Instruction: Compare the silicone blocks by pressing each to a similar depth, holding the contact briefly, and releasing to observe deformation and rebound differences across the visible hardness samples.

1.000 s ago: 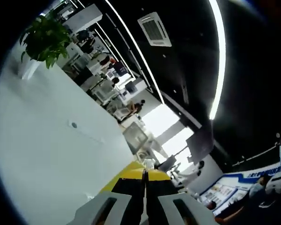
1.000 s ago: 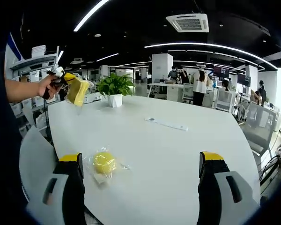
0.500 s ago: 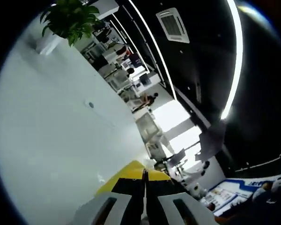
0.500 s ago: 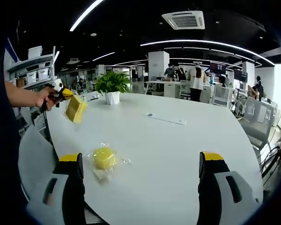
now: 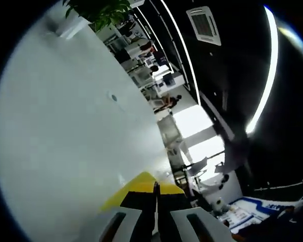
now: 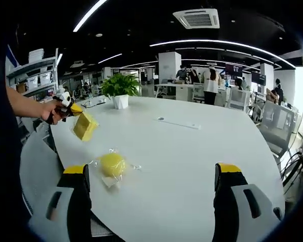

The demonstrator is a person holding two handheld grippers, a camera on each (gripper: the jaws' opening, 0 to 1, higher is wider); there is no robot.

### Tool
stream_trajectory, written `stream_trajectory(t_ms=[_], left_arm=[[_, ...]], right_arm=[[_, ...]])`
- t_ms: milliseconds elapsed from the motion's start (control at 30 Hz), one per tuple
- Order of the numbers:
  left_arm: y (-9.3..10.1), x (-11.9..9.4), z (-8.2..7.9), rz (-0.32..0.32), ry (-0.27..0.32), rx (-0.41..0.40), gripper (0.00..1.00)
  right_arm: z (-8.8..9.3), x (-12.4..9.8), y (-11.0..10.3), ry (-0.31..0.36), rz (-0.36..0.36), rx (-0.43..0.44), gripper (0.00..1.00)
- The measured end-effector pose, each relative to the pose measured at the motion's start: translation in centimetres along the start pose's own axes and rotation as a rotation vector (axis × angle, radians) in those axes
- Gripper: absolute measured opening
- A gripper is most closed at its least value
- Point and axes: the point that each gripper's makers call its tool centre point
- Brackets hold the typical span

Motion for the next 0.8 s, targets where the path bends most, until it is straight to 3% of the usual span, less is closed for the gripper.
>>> stream_trajectory(t_ms=[533,733,800], left_arm=[[-4.7,1.0,0.7,-0.100,-0.027,-0.052,0.00],[-6.5,1.1,1.0,-0.181,-0.049,0.026,0.00],[-6.9,1.1,0.8,-0.190,-0.044,0.019,0.00]], right_arm=[[1.7,-0.5,0.2,-0.021,0.017,0.052,0.96],[2.1,-0.4,-0.1,-0.028,0.017,0.071,0.96],[2.2,-0.5,-0.2,-0.031,0.017,0.072,0.96]])
Point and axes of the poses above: the point that each gripper's makers call its tool centre point, and the gripper's own axes: x roughly forward along the fingers, y roughly to its right, z roughly out of its underside, and after that the axes turned 4 degrees about y, right-handed
